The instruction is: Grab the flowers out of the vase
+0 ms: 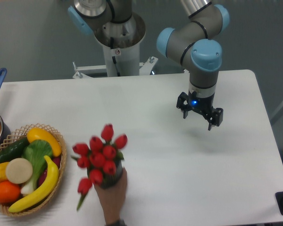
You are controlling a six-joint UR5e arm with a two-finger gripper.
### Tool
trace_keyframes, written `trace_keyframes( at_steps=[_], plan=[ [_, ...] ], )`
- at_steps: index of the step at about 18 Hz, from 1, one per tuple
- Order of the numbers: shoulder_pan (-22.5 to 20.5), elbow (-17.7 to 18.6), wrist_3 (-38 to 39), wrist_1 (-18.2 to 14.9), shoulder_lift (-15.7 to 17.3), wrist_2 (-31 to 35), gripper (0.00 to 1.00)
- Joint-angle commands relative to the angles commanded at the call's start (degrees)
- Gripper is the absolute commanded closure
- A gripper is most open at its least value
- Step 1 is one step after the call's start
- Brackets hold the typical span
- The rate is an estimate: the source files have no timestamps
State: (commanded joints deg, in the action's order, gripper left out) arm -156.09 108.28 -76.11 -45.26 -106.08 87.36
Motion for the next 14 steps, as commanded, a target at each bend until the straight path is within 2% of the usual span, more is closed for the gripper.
trace_keyframes(
  at_steps=[8, 11, 14],
  plan=[
    [0.00, 0.96, 0.26, 0.26, 0.09, -0.26, 0.00],
    [-0.35, 2.02, 0.26, 2.19, -0.18, -1.14, 0.00],
    [-0.88, 2.02, 0.44, 3.69, -0.88, -6.04, 0.00]
  ],
)
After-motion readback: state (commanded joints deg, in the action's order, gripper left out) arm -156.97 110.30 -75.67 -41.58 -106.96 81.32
